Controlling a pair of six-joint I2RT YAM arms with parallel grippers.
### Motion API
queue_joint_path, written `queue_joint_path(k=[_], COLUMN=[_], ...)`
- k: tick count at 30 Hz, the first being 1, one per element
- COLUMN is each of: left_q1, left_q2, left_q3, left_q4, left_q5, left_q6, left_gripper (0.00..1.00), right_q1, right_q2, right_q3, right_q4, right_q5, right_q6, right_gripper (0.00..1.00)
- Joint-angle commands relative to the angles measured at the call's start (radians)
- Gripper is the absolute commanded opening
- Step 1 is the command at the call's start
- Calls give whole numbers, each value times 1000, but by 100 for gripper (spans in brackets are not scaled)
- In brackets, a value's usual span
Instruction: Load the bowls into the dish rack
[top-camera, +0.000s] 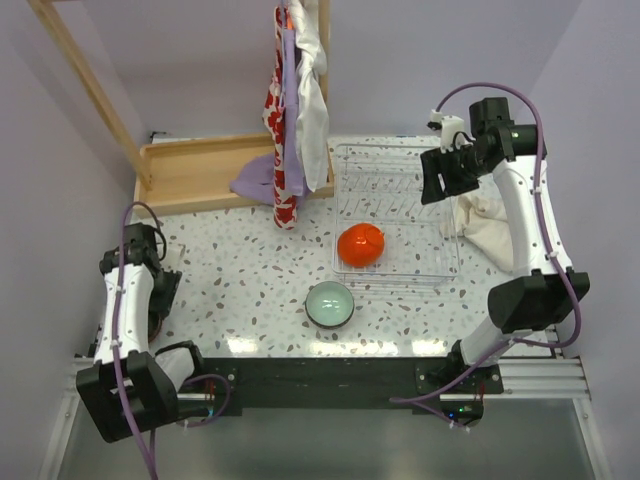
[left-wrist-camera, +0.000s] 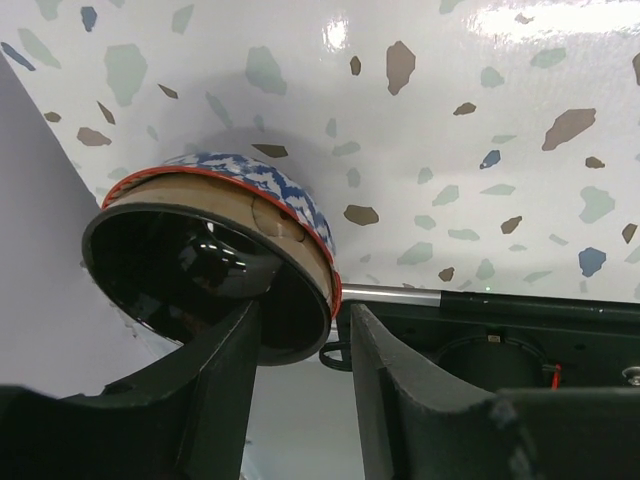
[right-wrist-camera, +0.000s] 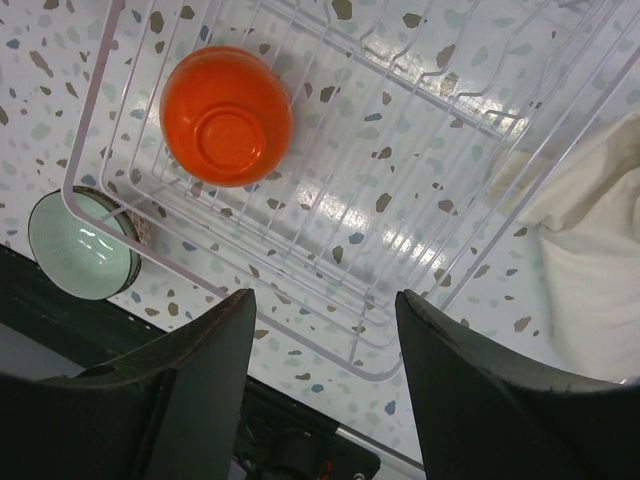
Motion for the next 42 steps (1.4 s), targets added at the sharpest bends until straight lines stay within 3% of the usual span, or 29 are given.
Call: queue_joint_path(k=[1, 12, 17, 26, 36, 39, 42], left_q1=[28, 41, 41, 41, 29, -38, -178], left_q2=[5, 35, 15, -62, 33, 74, 100], left_q3=[-32, -23, 15, 215, 474, 494, 464], left_q4=[39, 38, -39, -168, -185, -164, -104], left_q5=[20, 72, 87, 61, 256, 267, 251], left_q6=[52, 66, 91, 148, 189, 178, 137], left_gripper=[43, 18, 0, 0, 0, 0, 0], right_q1=[-2, -2, -4, -2, -4, -2, -2], right_q2=[-46, -74, -84, -106, -136, -143, -155], right_q3=[-15, -59, -88, -139, -216, -222, -225], right_q4=[-95, -81, -69, -43, -3, 7, 20], right_q5=[1, 7, 6, -5, -2, 15, 49], right_q6=[-2, -2, -3, -3, -2, 1, 3], right_gripper=[61, 58, 57, 53, 51, 51, 50])
